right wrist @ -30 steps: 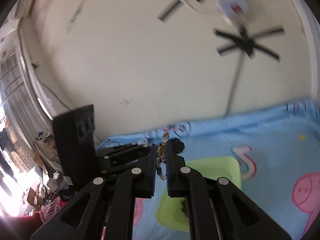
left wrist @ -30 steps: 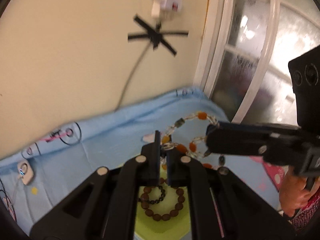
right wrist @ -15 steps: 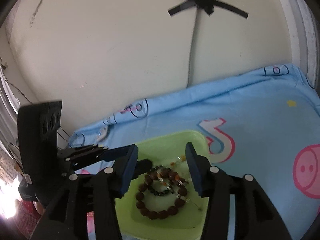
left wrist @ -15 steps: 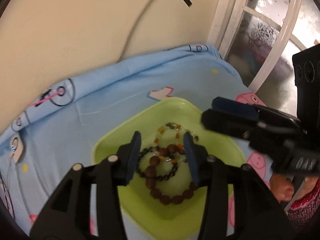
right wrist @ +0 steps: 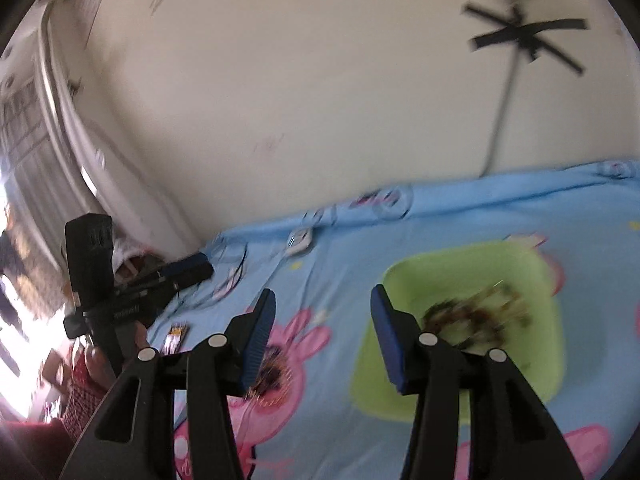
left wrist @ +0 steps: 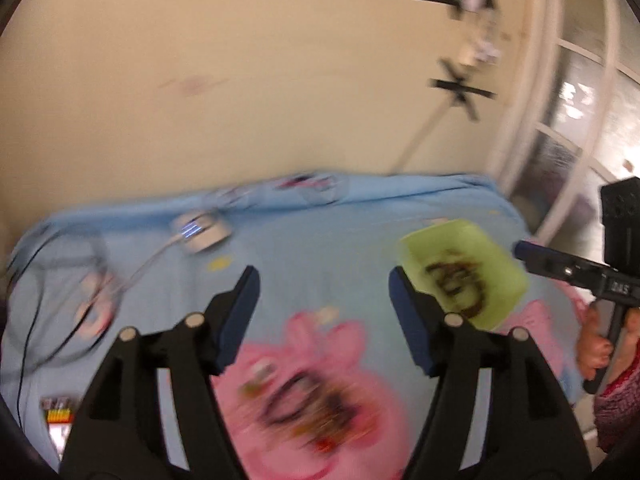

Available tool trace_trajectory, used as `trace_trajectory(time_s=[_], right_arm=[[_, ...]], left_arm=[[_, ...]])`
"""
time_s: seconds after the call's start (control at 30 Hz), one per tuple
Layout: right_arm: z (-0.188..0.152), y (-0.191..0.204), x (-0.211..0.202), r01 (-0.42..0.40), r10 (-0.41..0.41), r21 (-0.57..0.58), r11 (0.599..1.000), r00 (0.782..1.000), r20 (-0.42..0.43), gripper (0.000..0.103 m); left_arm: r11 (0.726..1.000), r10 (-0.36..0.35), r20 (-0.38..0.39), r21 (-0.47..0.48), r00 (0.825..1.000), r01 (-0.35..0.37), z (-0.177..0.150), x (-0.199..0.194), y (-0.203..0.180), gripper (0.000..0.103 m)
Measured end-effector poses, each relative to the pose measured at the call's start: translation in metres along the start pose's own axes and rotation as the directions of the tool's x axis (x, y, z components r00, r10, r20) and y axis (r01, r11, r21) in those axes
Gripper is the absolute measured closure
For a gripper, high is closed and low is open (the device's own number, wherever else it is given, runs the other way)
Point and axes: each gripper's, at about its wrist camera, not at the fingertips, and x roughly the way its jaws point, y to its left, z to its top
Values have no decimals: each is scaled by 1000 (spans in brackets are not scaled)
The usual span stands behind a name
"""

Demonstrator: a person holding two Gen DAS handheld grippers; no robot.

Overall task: Organize jewelry
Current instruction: 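Grasp a beaded strand from the remaining pile with the right gripper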

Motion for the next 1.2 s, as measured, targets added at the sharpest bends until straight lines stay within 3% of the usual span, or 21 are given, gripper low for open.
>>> trace_trajectory(time_s=[0.03,0.1,0.2,0.37,0.5,0.6,0.83,0.9,1.03,1.2], right_arm=[[-5,6,10,-3,3,-12,1000,1000,-24,78],[-16,21,35,-10,7,-40,999,996,-93,90],[-32,36,71,-41,31,-46,998,981,-190,101],[-52,58,113,-60,42,-50,997,953,-299,103],[-66,70,137,-68,37,-75,995,934,-354,103],[-83,83,144,-81,27,-117,990,915,-403,103],[-121,107,112,-170,64,-177,969,871,-488,103],[-119,112,104,-159,42,-213,964,882,-470,103],[-91,114,97,-79,-10,-241,967,938,-345,103],[-63,102,129,-29,-23,-158,987,946,-323,103]], left_arm=[[999,30,-11,-37,999,-30,-16,-3,19,39],[994,56,-35,-95,998,-59,-39,-4,42,39],[979,62,-78,-187,995,-75,-76,-2,73,39],[964,56,-112,-254,992,-83,-118,6,90,39],[959,37,-140,-272,989,-75,-132,16,93,39],[961,32,-117,-271,993,-63,-132,13,94,39],[941,-32,-82,-338,996,2,-135,6,108,39],[929,-59,-71,-370,996,28,-135,6,114,39],[910,-73,-38,-411,997,51,-137,2,121,39],[911,-70,-14,-409,997,58,-137,-3,121,39]])
